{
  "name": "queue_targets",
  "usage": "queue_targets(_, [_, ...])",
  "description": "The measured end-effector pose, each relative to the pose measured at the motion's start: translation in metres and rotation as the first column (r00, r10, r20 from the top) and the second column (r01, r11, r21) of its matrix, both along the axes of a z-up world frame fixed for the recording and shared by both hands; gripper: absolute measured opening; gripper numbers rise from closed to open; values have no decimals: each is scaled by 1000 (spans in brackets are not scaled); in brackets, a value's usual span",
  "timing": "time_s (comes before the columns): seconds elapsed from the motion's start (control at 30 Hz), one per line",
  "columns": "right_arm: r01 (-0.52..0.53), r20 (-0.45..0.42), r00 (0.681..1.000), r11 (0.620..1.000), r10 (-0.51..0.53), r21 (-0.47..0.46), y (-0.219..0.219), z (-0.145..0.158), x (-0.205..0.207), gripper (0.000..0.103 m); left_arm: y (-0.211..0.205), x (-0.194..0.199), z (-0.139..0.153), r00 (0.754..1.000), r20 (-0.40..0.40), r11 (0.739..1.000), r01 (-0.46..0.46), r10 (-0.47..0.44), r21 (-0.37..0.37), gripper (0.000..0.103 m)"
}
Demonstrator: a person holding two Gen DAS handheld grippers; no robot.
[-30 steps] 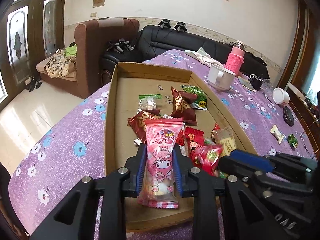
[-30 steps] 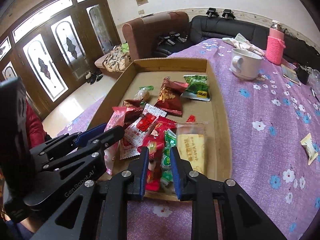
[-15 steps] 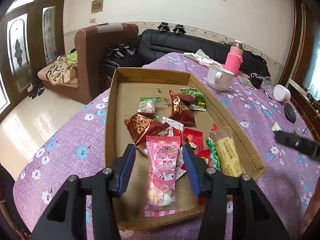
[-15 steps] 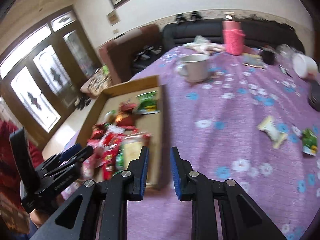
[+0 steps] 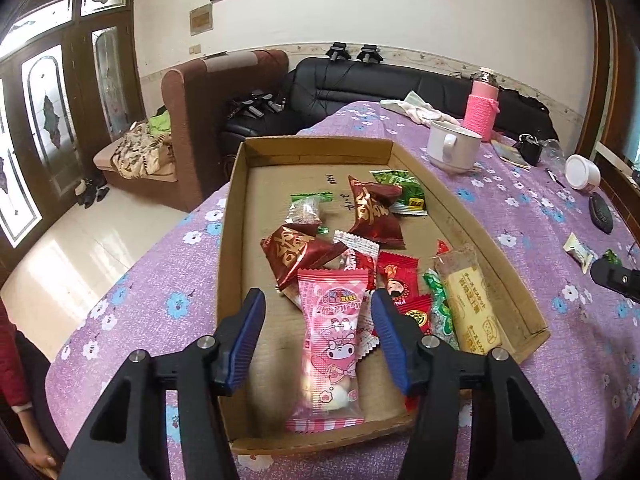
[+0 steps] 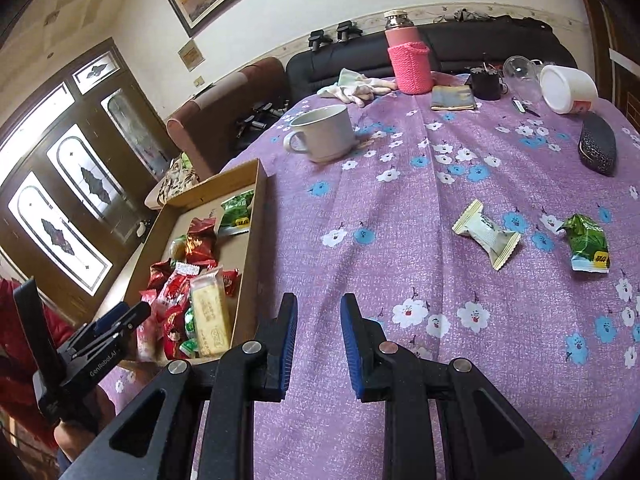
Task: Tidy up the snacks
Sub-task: 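Withdraw both grippers from the box back over the remaining snacks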
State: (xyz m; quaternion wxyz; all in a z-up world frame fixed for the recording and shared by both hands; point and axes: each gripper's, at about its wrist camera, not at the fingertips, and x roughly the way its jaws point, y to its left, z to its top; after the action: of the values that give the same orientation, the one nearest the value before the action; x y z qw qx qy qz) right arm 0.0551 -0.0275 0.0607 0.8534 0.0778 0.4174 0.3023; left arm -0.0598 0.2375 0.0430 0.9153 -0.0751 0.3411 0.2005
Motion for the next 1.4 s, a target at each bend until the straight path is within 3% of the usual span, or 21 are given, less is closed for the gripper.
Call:
queue_targets(0.17, [0, 4, 1000, 1000, 0, -3, -1, -2, 0, 32, 0, -1, 1, 1000, -1, 1000, -22, 22, 11, 62])
queue_targets(0.7, [16, -16, 1000, 1000, -16, 4, -5, -5, 3, 34, -7, -6, 4, 1000, 7, 999, -27, 27, 30, 68])
queue_targets(0.93, [24, -22, 999, 1000, -24, 16, -10, -4, 5, 34, -28, -13, 23, 999, 49, 998, 7, -9, 57, 68])
queue_targets(1.03, [38, -22, 999, 999, -37, 31, -16, 0, 6, 34, -43, -14, 35, 996, 75, 998, 48, -51, 41, 69])
queue_targets(1.17, [76, -22, 997, 996, -75, 51, -31, 9, 9, 34, -76, -4, 46, 983, 79, 986, 169, -168, -5, 72])
queue_targets(1.33, [156, -22, 988, 986, -155, 53, -64, 17, 16, 34, -131, 21, 29, 940, 19, 933, 340, -340, -118, 72])
queue_targets(1.4, [197, -24, 980, 979, -196, 42, -82, 20, 22, 34, -155, 31, 16, 919, -23, 914, 387, -393, -124, 72])
